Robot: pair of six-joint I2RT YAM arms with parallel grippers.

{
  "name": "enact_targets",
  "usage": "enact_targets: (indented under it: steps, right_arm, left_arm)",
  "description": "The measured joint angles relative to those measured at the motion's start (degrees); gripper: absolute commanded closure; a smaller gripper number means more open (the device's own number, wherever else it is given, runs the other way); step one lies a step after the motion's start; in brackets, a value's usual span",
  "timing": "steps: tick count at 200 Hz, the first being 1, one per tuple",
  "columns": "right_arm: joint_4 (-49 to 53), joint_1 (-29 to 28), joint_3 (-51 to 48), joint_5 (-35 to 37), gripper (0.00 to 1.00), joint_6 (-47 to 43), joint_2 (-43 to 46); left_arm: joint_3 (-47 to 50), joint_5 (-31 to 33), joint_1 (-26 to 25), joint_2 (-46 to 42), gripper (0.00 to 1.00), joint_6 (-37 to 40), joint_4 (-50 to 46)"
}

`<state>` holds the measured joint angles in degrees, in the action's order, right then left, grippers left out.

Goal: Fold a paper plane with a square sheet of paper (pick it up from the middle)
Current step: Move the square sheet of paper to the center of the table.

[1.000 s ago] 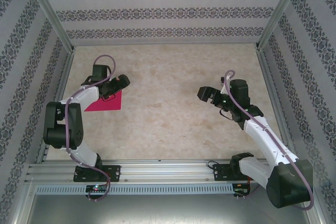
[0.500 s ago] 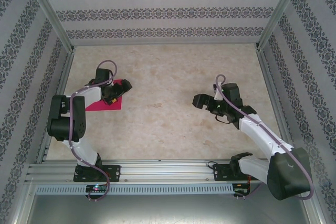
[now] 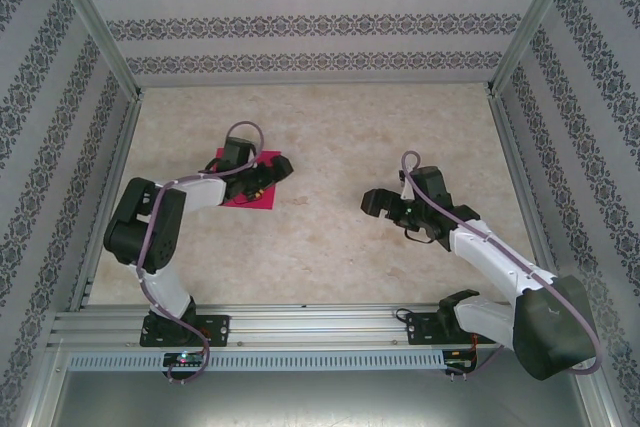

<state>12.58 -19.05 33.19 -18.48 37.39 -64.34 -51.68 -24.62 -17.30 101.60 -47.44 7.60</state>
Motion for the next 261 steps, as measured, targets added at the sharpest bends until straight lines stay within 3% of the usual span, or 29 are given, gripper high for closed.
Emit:
enact_targets:
  steps: [31,66,87,129,161,261]
  right_arm:
    - [0.09,-1.81,0.00,0.83,0.02,0.57,0.00]
    - [-1.20,-5.75,0.55,1.44,0.03,1.99,-1.99]
    - [-2.62,-8.96,3.19,1.81,0.08,3.21,-6.27]
    - [-3.91,-17.00,13.27,4.79,0.08,4.74,-15.85]
    - [-4.61,-21.49,22.23,6.10,0.08,4.72,-23.17]
    - [-4.57,-25.51,46.73,4.81,0.12,4.72,-49.22]
  left_arm:
    - [-0.59,-0.31,-4.79,0.28,0.00,-2.23,0.11]
    - [-0.31,1.95,-5.38,-3.41,0.00,-2.73,-5.16]
    - [1.31,7.08,-5.09,-11.50,0.00,-2.08,-9.53]
    - [6.10,16.79,-1.68,-30.34,0.00,0.98,-15.52]
    - [10.25,22.23,-0.46,-38.91,0.00,3.52,-17.92]
    - [14.51,34.03,1.36,-41.42,0.00,4.85,-20.55]
